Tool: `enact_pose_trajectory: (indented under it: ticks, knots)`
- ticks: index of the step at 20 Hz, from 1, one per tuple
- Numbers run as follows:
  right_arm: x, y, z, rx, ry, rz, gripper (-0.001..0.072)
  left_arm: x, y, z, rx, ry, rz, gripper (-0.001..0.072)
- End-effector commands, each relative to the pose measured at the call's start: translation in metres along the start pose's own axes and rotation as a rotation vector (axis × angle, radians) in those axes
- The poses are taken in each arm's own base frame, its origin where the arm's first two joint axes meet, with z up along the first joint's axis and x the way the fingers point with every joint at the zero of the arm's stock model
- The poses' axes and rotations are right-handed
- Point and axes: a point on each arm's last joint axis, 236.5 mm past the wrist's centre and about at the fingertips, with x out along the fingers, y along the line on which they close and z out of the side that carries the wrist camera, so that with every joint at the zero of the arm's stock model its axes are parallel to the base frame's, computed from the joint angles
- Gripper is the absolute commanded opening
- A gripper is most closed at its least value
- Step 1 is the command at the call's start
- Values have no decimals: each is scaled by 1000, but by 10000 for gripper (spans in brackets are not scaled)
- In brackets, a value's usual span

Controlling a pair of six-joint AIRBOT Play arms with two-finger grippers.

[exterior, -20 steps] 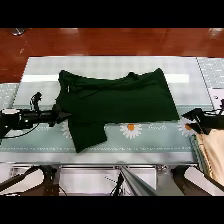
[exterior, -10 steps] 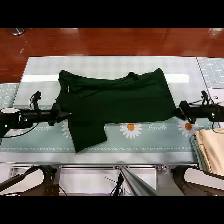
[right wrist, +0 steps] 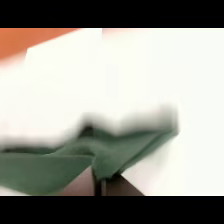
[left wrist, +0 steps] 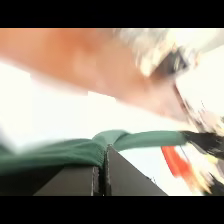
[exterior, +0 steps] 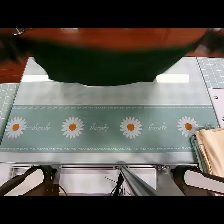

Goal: Fold the shirts.

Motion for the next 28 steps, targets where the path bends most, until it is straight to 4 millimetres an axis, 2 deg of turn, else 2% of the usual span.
enact_pose_trajectory:
  ticks: [1, 2, 4, 7, 10, 12, 14, 16, 18, 20, 22, 25, 28]
  knots:
    - [-133, 90, 90, -168, -348, -15, 18, -59, -166, 101, 424, -294, -65, 21]
    - [-168, 105, 89, -206, -404, -26, 19, -82, -198, 111, 513, -353, -4, 21]
    - [-219, 119, 62, -297, -426, -97, 19, -125, -239, 111, 685, -430, 161, 22]
    - [-274, 128, 9, -352, -419, -181, 19, -183, -272, 86, 882, -497, 405, 22]
    - [-322, 135, -26, -384, -466, -248, 19, -235, -285, 50, 984, -507, 623, 22]
    - [-348, 141, -44, -393, -499, -273, 19, -262, -293, 33, 995, -556, 693, 22]
    - [-363, 147, -57, -404, -523, -276, 19, -272, -293, 18, 1005, -557, 702, 22]
    - [-366, 144, -65, -401, -505, -295, 19, -268, -274, 6, 977, -506, 695, 22]
    - [-351, 131, -70, -374, -449, -305, 19, -252, -234, 1, 902, -430, 711, 22]
    - [-311, 108, -81, -327, -330, -299, 19, -230, -179, -6, 773, -334, 727, 23]
    - [-256, 88, -96, -270, -213, -242, 19, -198, -118, -24, 629, -210, 710, 22]
    - [-162, 59, -120, -175, -60, -121, 19, -137, -32, -57, 431, -40, 602, 22]
    - [-72, 12, -134, -77, 46, -92, 19, -90, 54, -70, 282, 45, 604, 22]
